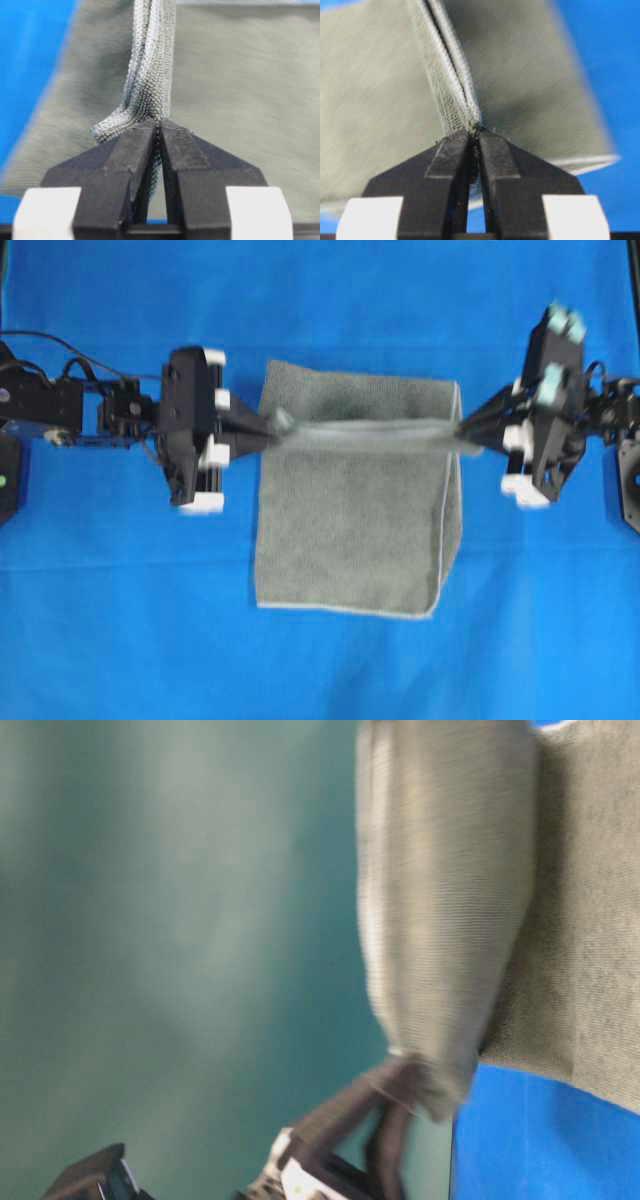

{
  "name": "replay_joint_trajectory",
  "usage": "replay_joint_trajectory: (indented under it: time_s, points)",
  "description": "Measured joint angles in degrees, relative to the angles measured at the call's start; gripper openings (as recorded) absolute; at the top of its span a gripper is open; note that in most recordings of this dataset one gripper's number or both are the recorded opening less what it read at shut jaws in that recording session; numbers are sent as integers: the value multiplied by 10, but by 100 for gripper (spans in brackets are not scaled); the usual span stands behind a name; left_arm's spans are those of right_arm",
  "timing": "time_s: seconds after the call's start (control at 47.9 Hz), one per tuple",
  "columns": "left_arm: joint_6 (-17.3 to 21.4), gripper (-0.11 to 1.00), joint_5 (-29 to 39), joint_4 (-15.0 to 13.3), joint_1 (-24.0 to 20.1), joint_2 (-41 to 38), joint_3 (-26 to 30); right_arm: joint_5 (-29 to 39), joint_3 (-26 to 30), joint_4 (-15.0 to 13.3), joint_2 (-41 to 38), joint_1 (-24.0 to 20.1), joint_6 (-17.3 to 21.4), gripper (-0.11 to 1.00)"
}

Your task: Fold a large towel.

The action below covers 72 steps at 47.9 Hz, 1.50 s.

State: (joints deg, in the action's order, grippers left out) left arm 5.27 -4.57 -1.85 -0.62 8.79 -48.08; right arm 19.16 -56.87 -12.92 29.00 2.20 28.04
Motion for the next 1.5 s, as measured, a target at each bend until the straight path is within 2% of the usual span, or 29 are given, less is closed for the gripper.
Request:
replay_joint_trajectory:
  time_s: [0.188,0.313,0.417,0.668,0.73,0.814,0.918,0.96,1.043,1.168,1.335,1.502]
  points:
    - [-57,3,7,0,86,-23,4,0,13,1,-64,-93,80,5]
    - [-98,3,9,-1,129,-39,13,0,33,0,-109,-141,103,5]
    - [-111,3,9,-1,146,-64,18,-5,44,1,-138,-150,107,5]
    - [-115,4,-8,-1,148,-120,27,-11,54,-4,-169,-150,107,5]
    - [-117,14,-4,-1,149,-120,28,-14,54,-4,-169,-150,109,6]
    - [-119,37,-5,-1,153,-121,28,-27,53,-4,-171,-151,109,8]
    - [-118,65,-5,-1,163,-121,29,-39,54,-3,-171,-160,109,39]
    - [-118,70,-4,-1,166,-120,31,-40,54,-4,-172,-168,109,52]
    - [-118,68,4,-1,178,-113,38,-37,60,-3,-171,-186,109,67]
    - [-118,65,33,-1,205,-76,48,-7,82,-3,-157,-226,110,58]
    - [-114,63,80,-1,219,-3,53,54,114,-9,-107,-256,107,60]
    - [-98,63,113,0,215,89,52,110,130,-63,-23,-255,109,60]
